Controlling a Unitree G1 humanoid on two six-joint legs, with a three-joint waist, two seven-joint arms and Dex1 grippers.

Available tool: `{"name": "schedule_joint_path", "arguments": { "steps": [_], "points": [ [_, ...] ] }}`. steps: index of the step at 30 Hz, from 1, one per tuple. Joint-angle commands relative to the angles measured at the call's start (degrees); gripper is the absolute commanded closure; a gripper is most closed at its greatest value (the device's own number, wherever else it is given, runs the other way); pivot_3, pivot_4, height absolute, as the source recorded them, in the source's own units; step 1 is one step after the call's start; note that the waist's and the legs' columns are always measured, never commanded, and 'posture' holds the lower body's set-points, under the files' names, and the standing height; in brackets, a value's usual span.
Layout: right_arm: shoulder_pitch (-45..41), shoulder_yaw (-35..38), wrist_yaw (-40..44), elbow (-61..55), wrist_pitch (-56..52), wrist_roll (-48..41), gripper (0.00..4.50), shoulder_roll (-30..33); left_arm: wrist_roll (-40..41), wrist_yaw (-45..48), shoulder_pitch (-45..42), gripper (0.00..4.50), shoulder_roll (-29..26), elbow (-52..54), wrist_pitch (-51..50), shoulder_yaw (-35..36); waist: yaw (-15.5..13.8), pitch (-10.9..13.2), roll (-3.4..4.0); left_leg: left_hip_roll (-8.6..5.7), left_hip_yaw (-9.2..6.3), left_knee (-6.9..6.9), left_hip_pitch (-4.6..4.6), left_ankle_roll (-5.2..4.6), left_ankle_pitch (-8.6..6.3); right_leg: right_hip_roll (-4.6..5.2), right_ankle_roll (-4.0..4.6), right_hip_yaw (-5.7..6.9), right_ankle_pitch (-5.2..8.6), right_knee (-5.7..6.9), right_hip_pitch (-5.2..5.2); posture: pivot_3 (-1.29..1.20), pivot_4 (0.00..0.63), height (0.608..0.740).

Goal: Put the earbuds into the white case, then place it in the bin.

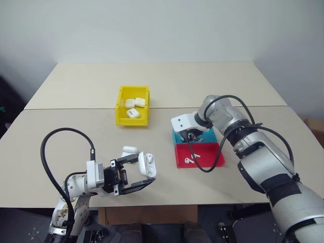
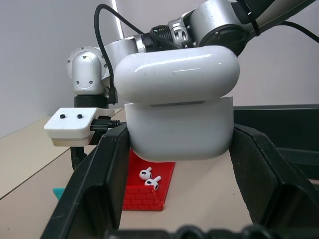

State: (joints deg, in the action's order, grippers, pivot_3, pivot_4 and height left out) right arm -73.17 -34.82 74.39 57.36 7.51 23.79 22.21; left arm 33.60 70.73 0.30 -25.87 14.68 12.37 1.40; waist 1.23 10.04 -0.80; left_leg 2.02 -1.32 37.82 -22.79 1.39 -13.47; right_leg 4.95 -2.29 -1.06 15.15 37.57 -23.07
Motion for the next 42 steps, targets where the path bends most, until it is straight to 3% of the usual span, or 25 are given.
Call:
{"name": "schedule_joint_path", "arguments": {
  "steps": [1,24,27,42],
  "points": [
    [-0.8,0.7,-0.1,0.5,1.0,0.9,2.69,-0.1,0.2,-0.3,0.0,1.74,0.0,2.0,1.5,0.1,0.0,0.0,0.0,0.0,0.0,0.0,0.01,0.0,0.0,0.0,0.0,0.0,0.0,0.02,0.0,0.0,0.15,0.74],
    [-1.1,0.6,-0.6,1.6,2.5,1.8,2.69,-0.8,-0.1,-0.5,-0.5,1.74,0.0,1.8,1.3,-0.3,0.2,0.0,0.01,0.01,0.0,0.0,0.04,0.0,0.01,-0.01,0.0,-0.03,0.0,0.03,0.01,0.0,0.15,0.74],
    [-0.9,0.8,-0.4,1.5,2.6,1.7,3.23,-0.8,-0.2,-0.7,-0.5,1.74,0.0,1.9,1.3,-0.4,0.2,0.0,0.01,0.01,0.0,0.0,0.04,0.0,0.01,-0.01,0.0,-0.03,0.0,0.04,0.01,0.0,0.15,0.74],
    [-1.5,3.4,0.6,-0.4,1.0,0.2,3.23,-0.2,0.1,-1.1,-0.6,1.74,0.0,2.3,0.8,-0.5,0.7,0.0,0.01,0.0,0.0,0.0,0.03,-0.01,0.01,-0.01,0.0,-0.04,0.0,0.04,0.0,0.0,0.15,0.74]
  ]
}}
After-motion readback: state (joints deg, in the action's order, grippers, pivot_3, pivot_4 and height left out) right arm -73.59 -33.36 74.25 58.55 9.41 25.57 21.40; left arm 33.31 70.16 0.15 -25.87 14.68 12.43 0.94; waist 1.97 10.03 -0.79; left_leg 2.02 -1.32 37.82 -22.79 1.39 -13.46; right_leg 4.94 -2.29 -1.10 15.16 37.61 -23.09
